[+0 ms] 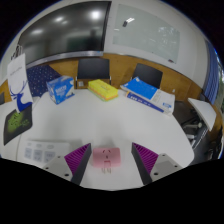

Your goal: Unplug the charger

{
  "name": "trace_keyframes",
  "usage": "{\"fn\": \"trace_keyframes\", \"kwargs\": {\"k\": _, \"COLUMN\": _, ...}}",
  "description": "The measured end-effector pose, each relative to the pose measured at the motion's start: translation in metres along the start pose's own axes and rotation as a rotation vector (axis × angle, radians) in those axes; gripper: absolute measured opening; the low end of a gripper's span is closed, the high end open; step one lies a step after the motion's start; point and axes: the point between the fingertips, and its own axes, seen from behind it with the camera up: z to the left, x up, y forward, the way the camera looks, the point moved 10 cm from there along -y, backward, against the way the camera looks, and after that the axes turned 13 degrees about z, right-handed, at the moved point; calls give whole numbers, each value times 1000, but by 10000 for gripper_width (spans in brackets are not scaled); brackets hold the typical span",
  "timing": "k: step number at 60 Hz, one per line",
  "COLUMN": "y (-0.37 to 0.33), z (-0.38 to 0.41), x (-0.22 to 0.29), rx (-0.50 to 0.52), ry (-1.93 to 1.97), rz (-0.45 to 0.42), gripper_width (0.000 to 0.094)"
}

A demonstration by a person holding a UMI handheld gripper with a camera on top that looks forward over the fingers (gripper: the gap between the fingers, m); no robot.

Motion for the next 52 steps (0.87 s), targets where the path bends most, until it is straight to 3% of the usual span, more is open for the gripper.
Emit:
{"fn": "trace_keyframes", "kwargs": {"k": 11, "y": -126, "z": -11, "x": -20, "rx": 44, "ry": 20, "rz": -22, "gripper_width": 857}}
{"fn": "trace_keyframes", "kwargs": {"k": 28, "y": -346, "z": -20, "x": -112, "rx": 129, "ry": 17, "rz": -12, "gripper_width": 856}}
{"fn": "trace_keyframes", "kwargs": {"k": 41, "y": -416, "z": -28, "x": -142, "rx": 120, "ry": -17, "rz": -125, "gripper_width": 855}}
{"fn": "trace_keyframes", "kwargs": {"k": 52, "y": -417, "z": -34, "x": -154, "rx": 80, "ry": -2, "rz": -119, "gripper_width": 853}}
